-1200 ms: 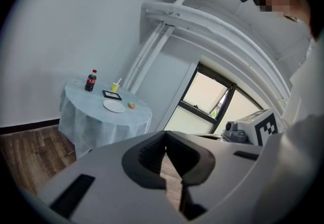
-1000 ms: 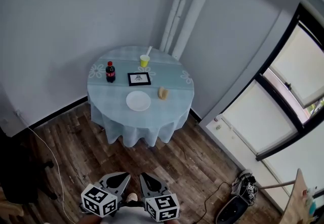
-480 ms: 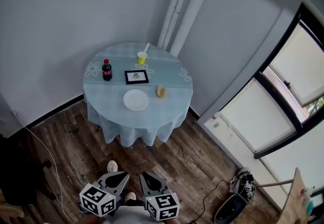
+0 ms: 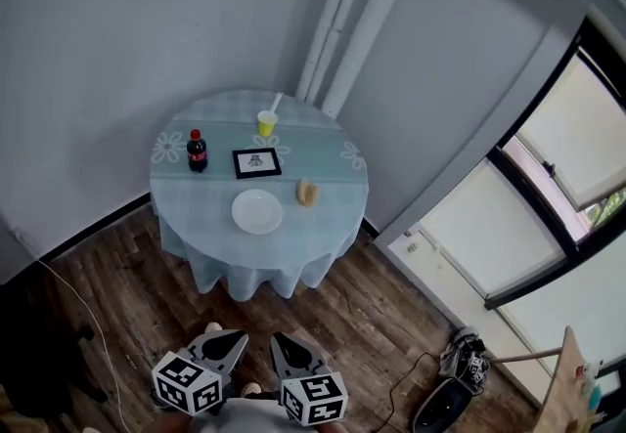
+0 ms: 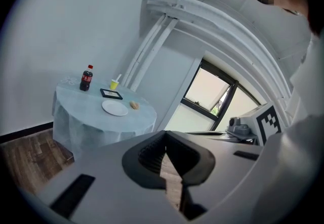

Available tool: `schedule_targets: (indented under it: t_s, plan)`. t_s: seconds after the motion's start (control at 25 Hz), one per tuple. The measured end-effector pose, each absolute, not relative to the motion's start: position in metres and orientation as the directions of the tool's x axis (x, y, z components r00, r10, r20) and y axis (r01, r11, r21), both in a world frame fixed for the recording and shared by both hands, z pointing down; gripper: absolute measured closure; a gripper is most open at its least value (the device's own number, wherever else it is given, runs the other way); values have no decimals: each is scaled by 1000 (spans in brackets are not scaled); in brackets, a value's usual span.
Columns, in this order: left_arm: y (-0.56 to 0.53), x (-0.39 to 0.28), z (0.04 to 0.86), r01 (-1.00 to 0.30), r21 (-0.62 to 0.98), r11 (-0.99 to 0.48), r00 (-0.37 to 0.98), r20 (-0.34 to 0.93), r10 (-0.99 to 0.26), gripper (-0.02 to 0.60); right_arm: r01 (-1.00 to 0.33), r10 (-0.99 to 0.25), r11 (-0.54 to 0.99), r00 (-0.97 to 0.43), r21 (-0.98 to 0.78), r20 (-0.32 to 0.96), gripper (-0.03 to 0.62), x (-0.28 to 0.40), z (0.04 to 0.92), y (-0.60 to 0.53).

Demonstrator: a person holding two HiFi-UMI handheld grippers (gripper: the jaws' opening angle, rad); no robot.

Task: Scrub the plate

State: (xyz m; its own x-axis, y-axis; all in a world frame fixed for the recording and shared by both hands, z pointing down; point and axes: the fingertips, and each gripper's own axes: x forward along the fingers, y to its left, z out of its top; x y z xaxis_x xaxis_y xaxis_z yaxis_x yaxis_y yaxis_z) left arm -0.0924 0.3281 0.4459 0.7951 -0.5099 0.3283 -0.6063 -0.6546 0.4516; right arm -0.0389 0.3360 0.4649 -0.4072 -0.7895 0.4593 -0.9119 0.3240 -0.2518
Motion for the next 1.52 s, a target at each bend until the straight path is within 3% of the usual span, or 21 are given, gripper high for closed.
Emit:
schedule_targets:
  t_s: [0.48, 1.32, 1.52]
  plan:
    - [250, -102, 451, -582, 462, -669, 813, 346, -468, 574, -923, -781, 293, -381, -248, 495, 557, -47, 479, 263]
    - [129, -134, 448, -507, 464, -726, 860, 333, -387, 572, -947, -824, 90, -245, -308, 511, 556, -55, 480, 163]
    - [111, -138, 447, -478, 465, -745, 874, 331, -355, 572, -946, -833, 84, -239, -313, 499, 523, -62, 478, 147]
